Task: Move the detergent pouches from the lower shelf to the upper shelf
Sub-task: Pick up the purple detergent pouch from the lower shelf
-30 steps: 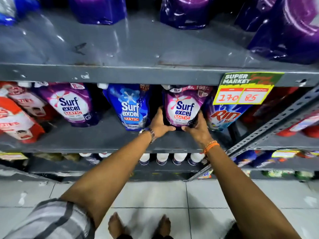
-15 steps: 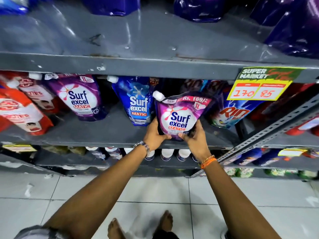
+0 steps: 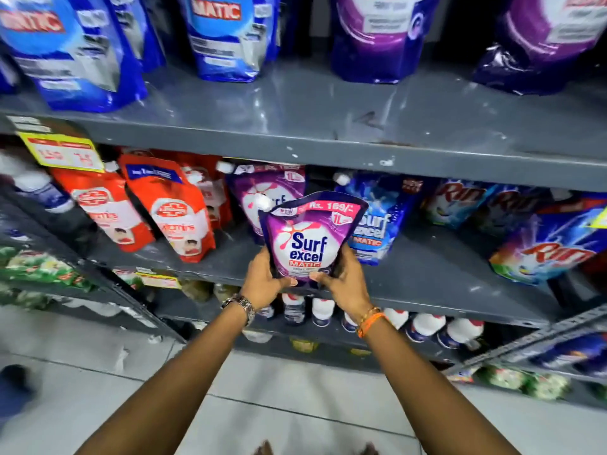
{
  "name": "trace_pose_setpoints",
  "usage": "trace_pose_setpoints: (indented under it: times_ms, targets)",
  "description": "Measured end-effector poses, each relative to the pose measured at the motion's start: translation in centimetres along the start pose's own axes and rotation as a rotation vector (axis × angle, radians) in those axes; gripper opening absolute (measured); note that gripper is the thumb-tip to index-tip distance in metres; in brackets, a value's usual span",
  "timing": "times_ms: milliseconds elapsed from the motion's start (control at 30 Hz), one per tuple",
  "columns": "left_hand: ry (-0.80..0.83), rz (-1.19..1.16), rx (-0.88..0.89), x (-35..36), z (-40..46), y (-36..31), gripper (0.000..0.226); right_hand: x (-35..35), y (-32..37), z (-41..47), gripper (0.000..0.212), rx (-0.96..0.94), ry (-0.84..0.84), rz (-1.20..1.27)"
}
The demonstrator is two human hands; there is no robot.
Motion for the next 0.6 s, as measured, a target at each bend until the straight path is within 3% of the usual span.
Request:
trace_pose_setpoints:
  times_ms: [233, 433, 600]
  targets:
    - [0.015, 0.069, -0.055, -5.4, 3.3, 3.6, 0.084, 6.7, -1.1, 2.5, 0.069, 0.05, -0.016, -0.082]
    - [0.059, 0.047, -0.037, -5.8, 4.1, 4.2, 0.089, 8.0, -0.9, 3.1, 0.065, 0.078, 0.017, -0.074]
    - [-0.075, -0.047, -0.076, -6.3, 2.3, 4.5, 0.092, 6.0, -0.8, 2.1, 0.072, 0.12, 0.045, -0.016]
Point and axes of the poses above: each hand's wrist, its own z-axis towards the middle knuckle, its own x-axis out of the palm, y = z × x, the point moved 7 cm from there along z, towards the middle knuckle, and after that the axes turned 4 degrees about -x, right-handed, at the moved point
